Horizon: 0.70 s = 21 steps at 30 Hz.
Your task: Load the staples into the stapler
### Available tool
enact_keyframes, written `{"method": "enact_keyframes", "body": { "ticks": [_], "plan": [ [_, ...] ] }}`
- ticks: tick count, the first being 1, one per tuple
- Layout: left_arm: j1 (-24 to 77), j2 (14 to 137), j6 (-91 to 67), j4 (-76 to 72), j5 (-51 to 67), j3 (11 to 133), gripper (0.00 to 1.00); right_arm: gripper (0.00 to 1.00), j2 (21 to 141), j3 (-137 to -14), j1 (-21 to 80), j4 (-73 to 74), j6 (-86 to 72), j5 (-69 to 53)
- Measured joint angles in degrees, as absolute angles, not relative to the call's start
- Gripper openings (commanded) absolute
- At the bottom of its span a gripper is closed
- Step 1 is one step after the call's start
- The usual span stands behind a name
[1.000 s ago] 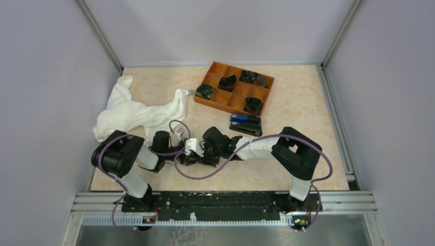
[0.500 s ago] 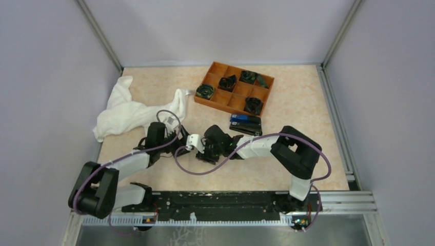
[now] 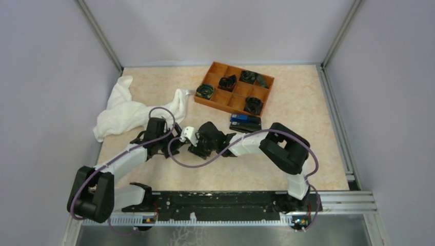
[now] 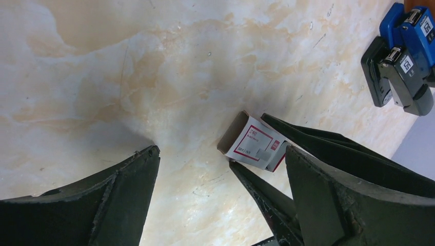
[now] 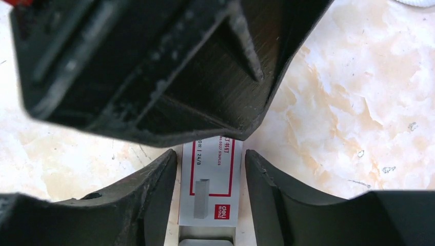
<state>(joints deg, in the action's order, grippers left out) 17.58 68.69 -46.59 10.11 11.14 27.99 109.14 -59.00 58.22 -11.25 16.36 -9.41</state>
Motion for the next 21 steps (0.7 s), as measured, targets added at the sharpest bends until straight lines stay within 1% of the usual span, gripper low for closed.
{"method": "enact_keyframes", "body": {
  "ticks": [5, 10, 14, 21],
  "plan": [
    [17.58, 68.62, -48.71, 10.50, 11.18, 27.99, 0.98, 0.61, 108.29, -57.67, 57.47, -11.92, 14.87, -10.61],
    [18.00, 68.62, -50.41, 10.72, 11.09, 27.99, 0.95, 0.65, 102.61, -51.88, 55.16, -12.23, 14.02, -11.46],
    [20.25, 68.62, -52.14, 11.18, 10.02, 28.05, 0.94, 0.66, 97.89, -47.20, 53.74, -13.74, 13.67, -12.16],
    [25.10, 68.60, -57.12, 12.73, 6.50, 28.49, 0.95, 0.67, 97.27, -42.63, 53.63, -16.47, 13.76, -14.33]
  ]
}}
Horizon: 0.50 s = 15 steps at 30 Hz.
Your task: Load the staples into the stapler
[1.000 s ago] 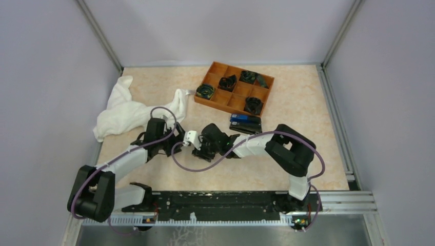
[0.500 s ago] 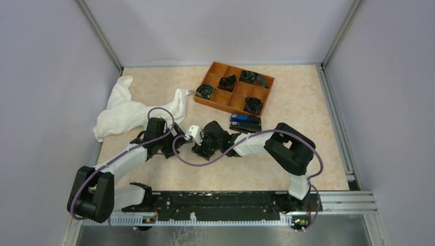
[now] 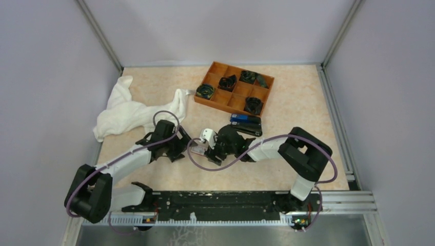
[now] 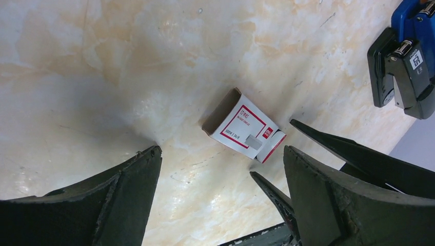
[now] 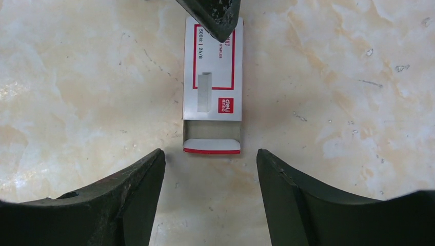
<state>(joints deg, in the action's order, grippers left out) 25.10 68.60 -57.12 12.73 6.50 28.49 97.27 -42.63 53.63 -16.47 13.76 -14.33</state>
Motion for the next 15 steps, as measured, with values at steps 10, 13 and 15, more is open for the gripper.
{"method": "enact_keyframes", "body": {
  "ticks": [10, 13, 15],
  "plan": [
    [29.89, 71.24, -62.41, 14.46, 2.83, 30.92, 0.92, 0.67, 98.08, -41.60, 53.74, -20.10, 14.52, -14.57],
    [30.59, 72.60, -63.46, 14.70, 2.15, 31.97, 0.92, 0.65, 98.96, -41.58, 53.98, -20.97, 14.92, -14.68],
    [31.24, 73.47, -63.90, 14.74, 1.69, 32.64, 0.91, 0.63, 99.37, -41.58, 54.22, -21.93, 14.98, -14.66]
  ]
}}
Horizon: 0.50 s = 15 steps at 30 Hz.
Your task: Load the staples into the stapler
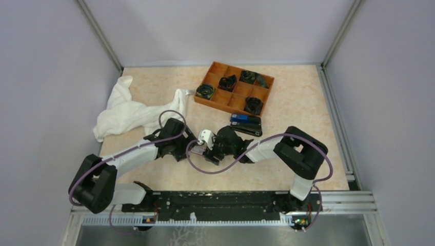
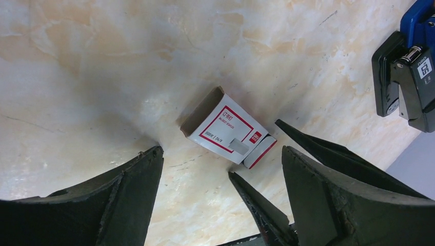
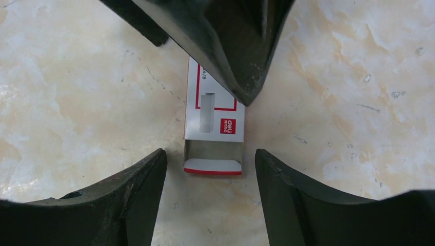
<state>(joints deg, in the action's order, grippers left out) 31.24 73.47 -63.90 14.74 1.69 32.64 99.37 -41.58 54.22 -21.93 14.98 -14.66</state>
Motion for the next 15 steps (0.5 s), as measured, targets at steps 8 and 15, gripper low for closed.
{"method": "enact_keyframes", "body": {
  "ticks": [8, 15],
  "plan": [
    [32.53, 76.90, -66.04, 16.91, 0.43, 35.88, 0.89, 0.55, 100.51, -41.60, 55.16, -24.49, 15.46, -14.68],
    [33.06, 79.90, -67.18, 21.06, -0.82, 39.31, 0.86, 0.49, 100.97, -41.60, 56.62, -25.80, 15.40, -13.58]
  ]
}}
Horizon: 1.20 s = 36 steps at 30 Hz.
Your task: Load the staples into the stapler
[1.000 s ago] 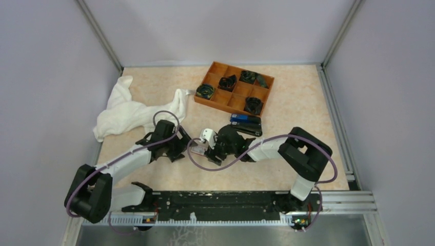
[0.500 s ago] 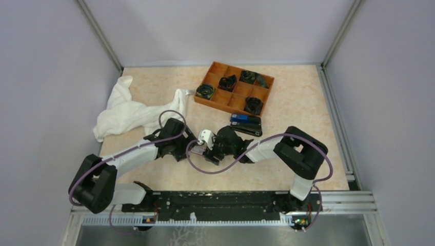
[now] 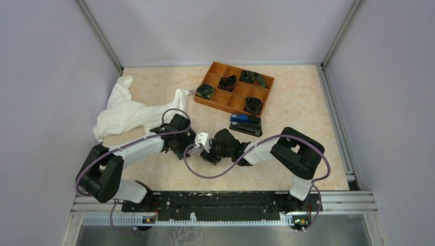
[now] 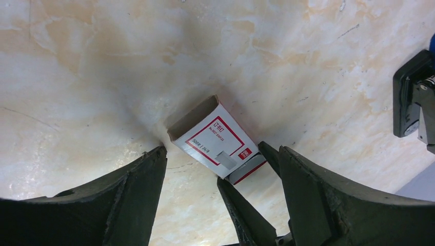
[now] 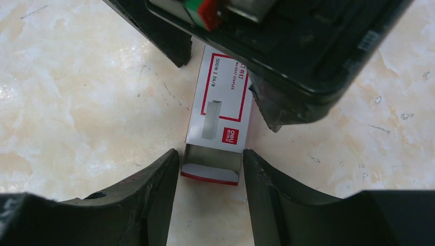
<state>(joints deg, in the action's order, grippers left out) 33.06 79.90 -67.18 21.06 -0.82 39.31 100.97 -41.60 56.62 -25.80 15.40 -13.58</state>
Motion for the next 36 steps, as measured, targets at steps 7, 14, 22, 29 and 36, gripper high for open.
{"method": "enact_keyframes", "body": {
  "ticks": [7, 14, 22, 29, 36],
  "plan": [
    [33.67, 83.72, -68.42, 27.62, -3.09, 44.03, 0.82, 0.48, 101.16, -39.70, 58.00, -30.22, 14.00, -11.42],
    [33.85, 86.04, -69.52, 32.32, -4.51, 46.63, 0.77, 0.48, 102.28, -39.00, 58.65, -33.89, 12.19, -10.26],
    [34.89, 87.44, -71.20, 36.71, -5.93, 48.21, 0.75, 0.48, 103.46, -39.00, 59.72, -36.42, 11.38, -9.19],
    [35.03, 91.09, -71.85, 40.40, -6.44, 51.86, 0.74, 0.48, 103.92, -39.00, 60.29, -37.45, 11.16, -8.86],
    [35.07, 93.19, -72.36, 42.50, -6.74, 53.84, 0.70, 0.48, 104.31, -39.03, 60.40, -38.15, 10.66, -8.88]
  ]
}}
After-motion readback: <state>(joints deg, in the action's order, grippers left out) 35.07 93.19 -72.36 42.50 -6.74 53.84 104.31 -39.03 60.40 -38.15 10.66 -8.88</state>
